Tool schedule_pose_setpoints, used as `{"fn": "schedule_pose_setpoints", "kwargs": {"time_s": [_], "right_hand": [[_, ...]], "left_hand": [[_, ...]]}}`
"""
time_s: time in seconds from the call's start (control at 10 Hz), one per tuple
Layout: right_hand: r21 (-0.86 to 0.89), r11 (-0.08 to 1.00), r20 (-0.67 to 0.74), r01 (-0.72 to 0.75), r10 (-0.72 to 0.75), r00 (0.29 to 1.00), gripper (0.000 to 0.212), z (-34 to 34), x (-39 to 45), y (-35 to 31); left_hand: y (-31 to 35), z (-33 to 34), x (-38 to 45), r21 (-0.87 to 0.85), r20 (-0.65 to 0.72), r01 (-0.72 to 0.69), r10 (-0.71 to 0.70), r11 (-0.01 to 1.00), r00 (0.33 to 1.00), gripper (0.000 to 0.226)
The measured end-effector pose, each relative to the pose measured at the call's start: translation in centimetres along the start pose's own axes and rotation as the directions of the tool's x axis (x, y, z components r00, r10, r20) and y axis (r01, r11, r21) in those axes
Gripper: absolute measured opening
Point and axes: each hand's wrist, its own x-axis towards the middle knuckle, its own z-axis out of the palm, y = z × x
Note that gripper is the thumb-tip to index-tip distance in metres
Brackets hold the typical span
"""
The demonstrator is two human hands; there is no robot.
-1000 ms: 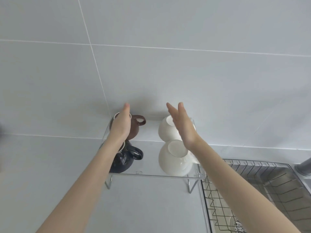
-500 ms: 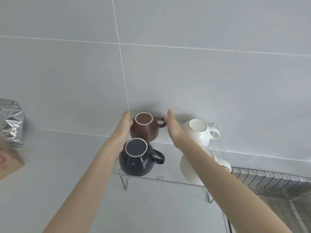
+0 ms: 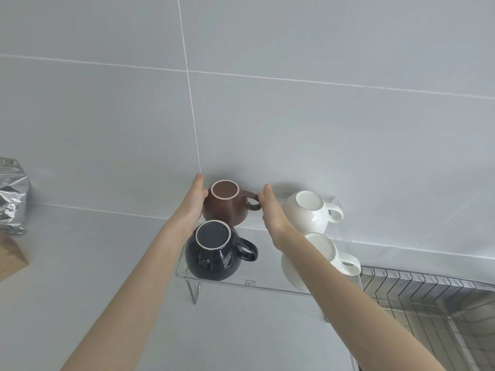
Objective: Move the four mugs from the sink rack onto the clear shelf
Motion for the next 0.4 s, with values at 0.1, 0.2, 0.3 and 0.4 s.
{"fn": "schedule_pose_setpoints", "kwargs": {"time_s": [0.1, 0.2, 0.3, 0.4], "right_hand": [[-0.002, 1.0, -0.004, -0.001, 0.001, 1.0, 0.056, 0.0, 0.0, -0.1], [-0.044, 0.999, 0.031, -0.012, 0.013, 0.999, 0.046, -0.3, -0.3, -0.4], [-0.154, 0.987, 0.02, 0.041, -0.038, 0.999, 0.041, -0.7, -1.0, -1.0], [-0.177, 0.979, -0.006, 0.104, -0.107, 0.994, 0.04, -2.0, -2.4, -1.7]], "left_hand": [[0.2, 0.1, -0.3, 0.003, -0.013, 0.009, -0.009, 1.0, 1.0, 0.069], [0.6, 0.4, -0.7, 0.033, -0.054, -0.005, 0.007, 0.999, 0.999, 0.062], [1.3, 1.3, -1.7, 0.333, -0.144, -0.077, 0.132, 0.94, 0.981, 0.047], [1.8, 2.3, -2.8, 0.622, -0.144, -0.188, 0.347, 0.76, 0.927, 0.043]]}}
